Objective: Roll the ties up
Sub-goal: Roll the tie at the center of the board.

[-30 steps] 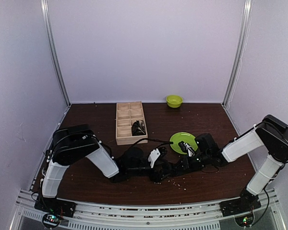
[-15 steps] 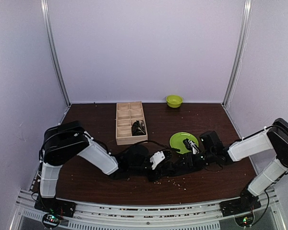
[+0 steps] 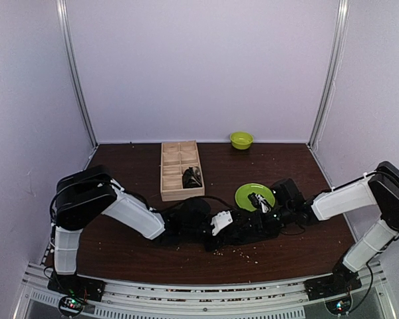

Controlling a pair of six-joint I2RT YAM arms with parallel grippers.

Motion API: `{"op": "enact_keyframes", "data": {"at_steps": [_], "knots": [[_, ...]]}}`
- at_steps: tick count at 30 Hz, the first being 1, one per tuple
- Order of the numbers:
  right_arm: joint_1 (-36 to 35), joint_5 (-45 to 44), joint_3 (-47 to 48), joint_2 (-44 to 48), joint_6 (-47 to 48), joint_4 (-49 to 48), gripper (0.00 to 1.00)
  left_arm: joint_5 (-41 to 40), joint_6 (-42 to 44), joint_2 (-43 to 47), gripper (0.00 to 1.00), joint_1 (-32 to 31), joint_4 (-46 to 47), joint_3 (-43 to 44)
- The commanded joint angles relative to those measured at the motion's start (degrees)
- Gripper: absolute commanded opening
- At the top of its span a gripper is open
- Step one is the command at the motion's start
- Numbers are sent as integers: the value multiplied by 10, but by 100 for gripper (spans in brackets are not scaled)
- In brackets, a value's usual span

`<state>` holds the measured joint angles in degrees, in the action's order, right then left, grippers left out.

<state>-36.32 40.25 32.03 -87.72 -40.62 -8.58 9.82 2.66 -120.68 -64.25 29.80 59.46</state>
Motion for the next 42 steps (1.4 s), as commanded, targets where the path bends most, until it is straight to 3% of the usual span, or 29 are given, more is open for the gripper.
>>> {"op": "enact_keyframes", "data": {"at_steps": [1,6,8,12,17,22,25,30,38,42], "knots": [[-7,-16,23,-32,-6,1,41,-16,20,-6,41,-3,-84,-3],[-13,-18,18,-26,7,17,7,-16,24,-8,41,-3,-99,6],[-12,-26,13,-17,16,31,0,-17,24,-9,42,-3,-101,9],[-7,-34,-1,-4,28,37,0,-17,21,-10,45,-3,-103,13],[6,-43,-11,-8,47,40,0,-31,2,7,73,-3,-72,-2],[16,-58,-18,-26,73,51,0,-18,-28,28,83,-3,54,-56],[18,-70,-27,-37,85,49,0,0,-62,15,86,-3,146,-84],[19,-80,-44,-48,90,34,0,14,-84,-24,90,-2,221,-72],[18,-76,-43,-58,81,19,0,39,-62,-77,90,-3,225,-1],[17,-72,-43,-60,74,10,0,63,-42,-97,82,-3,196,32]]}}
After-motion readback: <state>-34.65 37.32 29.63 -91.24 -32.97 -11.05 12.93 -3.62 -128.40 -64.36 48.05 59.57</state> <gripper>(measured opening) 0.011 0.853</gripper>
